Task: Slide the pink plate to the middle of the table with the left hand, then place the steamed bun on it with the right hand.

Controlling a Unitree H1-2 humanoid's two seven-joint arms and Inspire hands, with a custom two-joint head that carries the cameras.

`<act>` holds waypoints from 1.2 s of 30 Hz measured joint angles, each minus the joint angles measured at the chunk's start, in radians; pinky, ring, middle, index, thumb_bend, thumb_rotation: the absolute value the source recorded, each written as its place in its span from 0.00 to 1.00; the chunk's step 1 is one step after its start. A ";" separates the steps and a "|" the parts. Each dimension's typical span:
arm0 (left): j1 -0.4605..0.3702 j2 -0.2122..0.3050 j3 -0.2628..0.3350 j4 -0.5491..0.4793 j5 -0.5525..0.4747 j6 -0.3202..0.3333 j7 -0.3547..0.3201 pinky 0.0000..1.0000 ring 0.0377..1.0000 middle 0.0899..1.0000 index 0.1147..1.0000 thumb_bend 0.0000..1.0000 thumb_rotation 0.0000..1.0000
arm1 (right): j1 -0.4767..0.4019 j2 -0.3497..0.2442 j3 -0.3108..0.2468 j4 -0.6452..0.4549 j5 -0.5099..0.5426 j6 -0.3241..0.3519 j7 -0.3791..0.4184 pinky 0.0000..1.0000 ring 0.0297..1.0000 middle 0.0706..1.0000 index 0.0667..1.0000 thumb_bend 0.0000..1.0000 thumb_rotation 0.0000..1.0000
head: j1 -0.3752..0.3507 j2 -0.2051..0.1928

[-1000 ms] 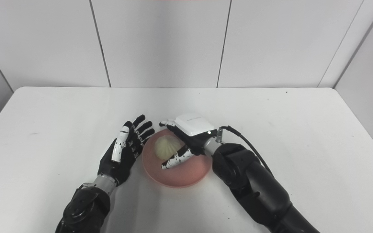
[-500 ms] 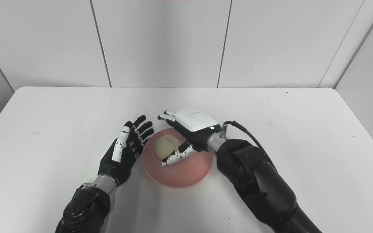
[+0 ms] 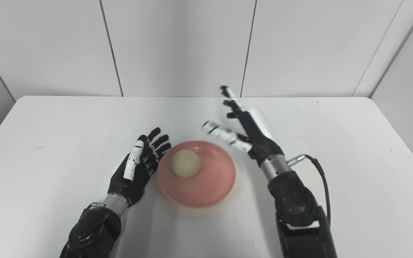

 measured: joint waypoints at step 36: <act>0.131 0.026 0.001 -0.082 0.150 -0.167 0.050 1.00 0.98 1.00 1.00 0.35 1.00 | 0.195 0.097 -0.001 0.159 0.246 -0.211 -0.216 1.00 1.00 1.00 1.00 0.24 1.00 | 0.006 -0.023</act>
